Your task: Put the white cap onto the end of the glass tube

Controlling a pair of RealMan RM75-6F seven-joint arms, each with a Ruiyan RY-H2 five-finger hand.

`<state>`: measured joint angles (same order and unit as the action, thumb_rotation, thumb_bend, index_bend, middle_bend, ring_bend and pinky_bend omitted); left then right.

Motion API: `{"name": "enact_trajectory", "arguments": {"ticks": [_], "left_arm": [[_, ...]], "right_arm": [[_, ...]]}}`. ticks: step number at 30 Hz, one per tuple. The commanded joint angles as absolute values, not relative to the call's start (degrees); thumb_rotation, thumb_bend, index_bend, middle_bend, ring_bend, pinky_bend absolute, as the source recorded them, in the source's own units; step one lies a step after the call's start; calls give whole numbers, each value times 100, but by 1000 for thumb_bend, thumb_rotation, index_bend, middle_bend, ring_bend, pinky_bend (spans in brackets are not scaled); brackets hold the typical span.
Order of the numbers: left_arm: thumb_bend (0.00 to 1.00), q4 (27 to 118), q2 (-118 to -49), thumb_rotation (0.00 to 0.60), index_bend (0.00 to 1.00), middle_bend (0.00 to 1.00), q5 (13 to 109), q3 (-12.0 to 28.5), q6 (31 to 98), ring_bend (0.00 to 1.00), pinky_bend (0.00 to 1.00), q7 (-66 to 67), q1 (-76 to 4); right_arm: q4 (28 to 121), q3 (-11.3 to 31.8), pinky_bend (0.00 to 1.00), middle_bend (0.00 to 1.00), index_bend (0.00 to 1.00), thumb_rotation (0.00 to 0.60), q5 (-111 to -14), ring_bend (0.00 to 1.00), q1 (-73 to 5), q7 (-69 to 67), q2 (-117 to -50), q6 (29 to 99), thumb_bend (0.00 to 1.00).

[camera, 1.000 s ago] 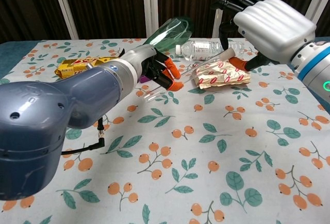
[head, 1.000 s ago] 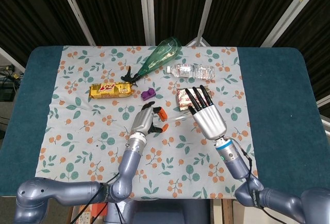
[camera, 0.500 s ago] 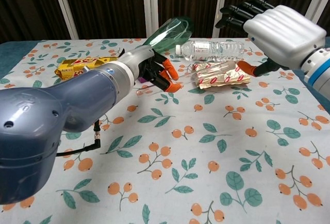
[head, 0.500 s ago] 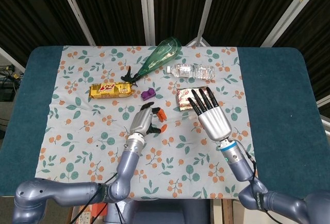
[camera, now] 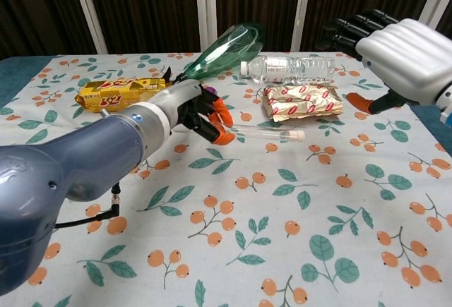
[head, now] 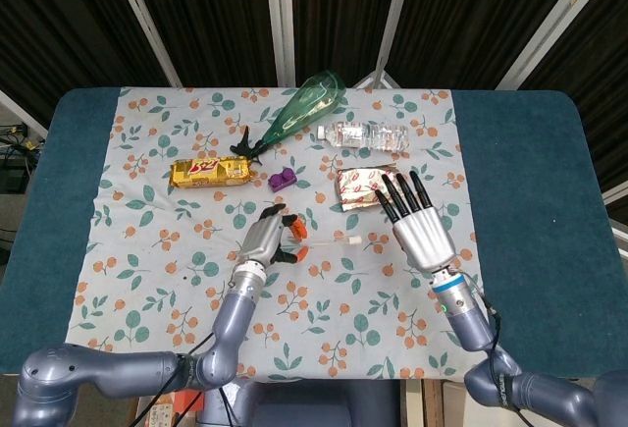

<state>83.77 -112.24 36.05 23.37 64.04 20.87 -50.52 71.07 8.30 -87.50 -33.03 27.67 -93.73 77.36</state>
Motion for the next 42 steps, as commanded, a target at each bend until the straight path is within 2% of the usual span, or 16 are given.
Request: {"name": "enact_trajectory", "arguments": {"ticks": [1,12,18,24,29,38,42], "left_arm": [[549,8347,-11211,600,619,518,3674,2216,6364,82,0,2021,-4956],[549,8329,-11059,600,607,518,3918,1888,6266,83,0,1937,-4695],[532,8373,-10850,600,522,481,4115,1662,6267,81,0,1980,-4536],[444,8453,-10654,600,462,410,4257,1520,6316,75,0,2098,-4419],[357,8635,-10434,600,401,355,4174,1471,6315,55,0,2271,-4342],[344,9040,-10038,600,388,330,4086,1548,6511,54,0,2344,-4162],[334,9371,-9692,600,371,319,4557,1499,6790,55,0,2251,-3996]], "right_arm": [[7116,829,0,47,163,600,-8752,0,-3291,2762,-9359,7739,429],[7157,869,0,43,163,600,-8700,0,-3237,2765,-9293,7740,430],[7254,902,0,43,163,600,-8651,0,-3212,2753,-9265,7736,430],[7395,947,0,43,163,600,-8592,0,-3173,2787,-9242,7765,430],[7523,972,0,43,163,600,-8557,0,-3133,2819,-9197,7796,430],[7828,997,0,43,152,600,-8504,0,-3001,2849,-9005,7908,430],[8370,1116,0,43,129,600,-8158,0,-2794,2565,-8829,7967,429]]}}
